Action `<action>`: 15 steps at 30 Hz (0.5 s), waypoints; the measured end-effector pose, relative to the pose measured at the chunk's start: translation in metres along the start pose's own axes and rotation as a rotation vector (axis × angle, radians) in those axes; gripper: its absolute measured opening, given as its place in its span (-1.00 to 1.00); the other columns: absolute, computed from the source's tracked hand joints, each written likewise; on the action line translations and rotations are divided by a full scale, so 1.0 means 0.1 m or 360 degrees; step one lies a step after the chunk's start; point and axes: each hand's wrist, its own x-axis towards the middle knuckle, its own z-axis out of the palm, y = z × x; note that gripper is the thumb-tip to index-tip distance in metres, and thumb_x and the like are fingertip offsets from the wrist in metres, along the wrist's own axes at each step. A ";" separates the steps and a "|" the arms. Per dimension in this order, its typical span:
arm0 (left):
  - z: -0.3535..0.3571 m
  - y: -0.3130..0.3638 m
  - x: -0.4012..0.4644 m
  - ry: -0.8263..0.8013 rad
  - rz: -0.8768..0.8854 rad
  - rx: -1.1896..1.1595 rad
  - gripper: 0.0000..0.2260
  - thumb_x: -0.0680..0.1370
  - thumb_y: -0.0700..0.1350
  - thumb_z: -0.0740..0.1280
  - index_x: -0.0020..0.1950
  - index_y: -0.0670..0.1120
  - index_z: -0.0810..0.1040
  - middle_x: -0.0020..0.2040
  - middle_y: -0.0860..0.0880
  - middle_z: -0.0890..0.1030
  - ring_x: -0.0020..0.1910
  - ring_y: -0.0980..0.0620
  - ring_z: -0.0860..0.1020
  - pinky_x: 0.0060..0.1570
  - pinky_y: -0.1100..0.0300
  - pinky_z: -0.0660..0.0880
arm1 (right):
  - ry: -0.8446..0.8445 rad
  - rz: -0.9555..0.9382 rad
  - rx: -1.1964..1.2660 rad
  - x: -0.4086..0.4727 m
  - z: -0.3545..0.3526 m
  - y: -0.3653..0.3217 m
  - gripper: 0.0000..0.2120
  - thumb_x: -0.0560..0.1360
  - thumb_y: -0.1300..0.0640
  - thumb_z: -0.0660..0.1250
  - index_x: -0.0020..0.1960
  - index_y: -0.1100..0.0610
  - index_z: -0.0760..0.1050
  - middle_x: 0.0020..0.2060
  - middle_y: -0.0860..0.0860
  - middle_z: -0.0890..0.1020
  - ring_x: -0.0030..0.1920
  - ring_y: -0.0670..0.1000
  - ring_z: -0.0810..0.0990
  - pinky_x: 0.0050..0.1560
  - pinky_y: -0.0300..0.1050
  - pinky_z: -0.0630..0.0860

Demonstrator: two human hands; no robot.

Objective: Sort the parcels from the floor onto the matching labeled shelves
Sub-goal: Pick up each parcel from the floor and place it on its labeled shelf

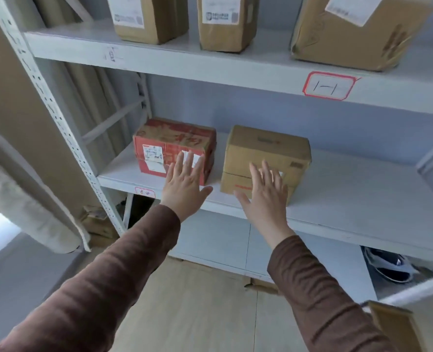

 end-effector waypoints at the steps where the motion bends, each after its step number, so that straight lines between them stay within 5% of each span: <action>1: 0.05 0.06 0.11 -0.0006 0.0031 -0.0014 -0.26 0.67 0.24 0.13 0.69 0.01 -0.19 0.68 -0.10 -0.21 0.64 -0.15 -0.27 0.62 -0.09 -0.21 | 0.0026 0.0031 -0.0004 0.06 -0.01 0.10 -0.26 0.62 -0.26 0.22 0.67 -0.02 0.03 0.67 0.06 -0.01 0.64 0.20 0.00 0.57 0.31 0.06; 10: 0.57 0.52 1.02 0.0076 0.0076 -0.0261 -0.08 0.57 0.21 0.37 0.69 -0.02 -0.17 0.69 -0.14 -0.09 0.67 -0.14 -0.14 0.63 -0.09 -0.05 | 0.0314 0.0124 0.0119 0.67 0.00 1.25 -0.15 0.57 -0.19 0.36 0.66 0.12 0.03 0.65 0.20 0.08 0.63 0.28 0.05 0.62 0.17 0.06; 15: 0.76 0.56 1.24 0.0166 -0.0048 -0.0692 0.02 0.51 -0.01 0.53 0.69 -0.05 -0.17 0.68 -0.15 0.02 0.66 -0.15 0.01 0.59 -0.13 0.13 | 0.0205 0.0281 0.0716 0.87 0.05 1.61 -0.04 0.54 -0.06 0.45 0.68 0.04 -0.13 0.67 0.07 -0.01 0.64 0.12 0.03 0.56 -0.04 0.05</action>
